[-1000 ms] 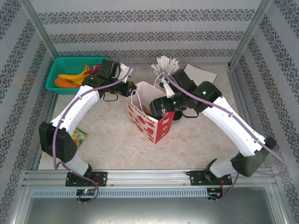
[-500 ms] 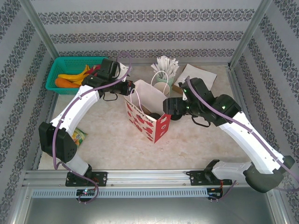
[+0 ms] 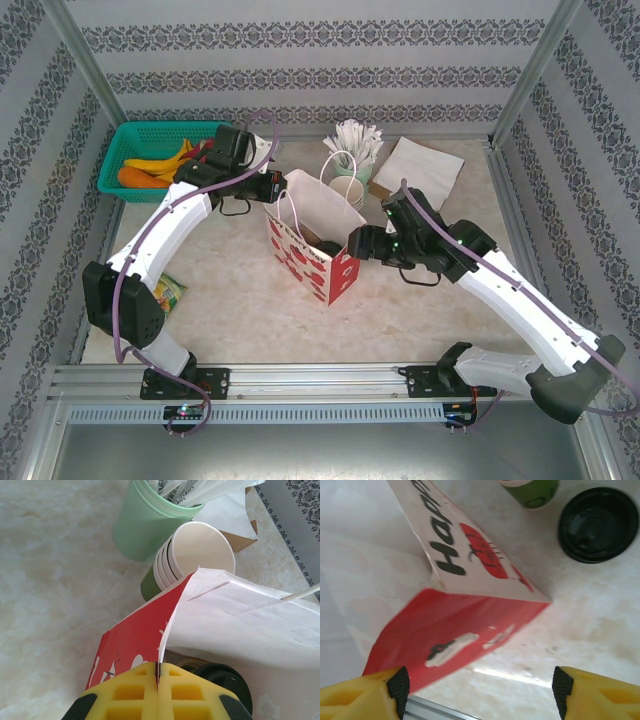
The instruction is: Pack the takeout coffee
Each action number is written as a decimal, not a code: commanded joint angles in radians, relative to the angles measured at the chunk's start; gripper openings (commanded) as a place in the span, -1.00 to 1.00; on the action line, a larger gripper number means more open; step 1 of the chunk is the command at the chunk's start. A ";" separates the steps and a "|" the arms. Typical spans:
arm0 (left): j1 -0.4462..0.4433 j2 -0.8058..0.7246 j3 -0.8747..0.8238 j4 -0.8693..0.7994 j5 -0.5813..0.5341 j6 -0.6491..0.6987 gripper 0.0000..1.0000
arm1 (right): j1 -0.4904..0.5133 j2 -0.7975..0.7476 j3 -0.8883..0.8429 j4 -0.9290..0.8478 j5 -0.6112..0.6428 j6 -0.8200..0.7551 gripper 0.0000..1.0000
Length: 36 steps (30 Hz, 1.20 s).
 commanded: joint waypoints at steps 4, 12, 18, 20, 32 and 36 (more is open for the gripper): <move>0.008 -0.002 0.040 -0.002 0.004 -0.016 -1.00 | -0.025 0.034 0.010 0.171 -0.045 0.144 0.44; 0.010 0.012 0.047 -0.009 0.000 -0.013 -1.00 | -0.035 0.043 0.005 0.247 -0.107 0.115 0.34; 0.009 0.017 0.047 -0.012 0.003 -0.013 -1.00 | -0.027 0.033 0.008 0.266 -0.124 0.092 0.42; 0.009 0.016 0.049 -0.014 0.003 -0.013 -1.00 | -0.025 0.042 0.005 0.242 -0.106 0.091 0.36; 0.010 -0.012 0.083 -0.066 0.005 -0.063 -0.81 | -0.032 0.172 0.185 -0.020 -0.018 -0.039 -0.52; 0.014 -0.081 0.016 -0.064 -0.015 -0.108 -0.70 | -0.052 0.239 0.273 -0.084 -0.021 -0.117 -0.76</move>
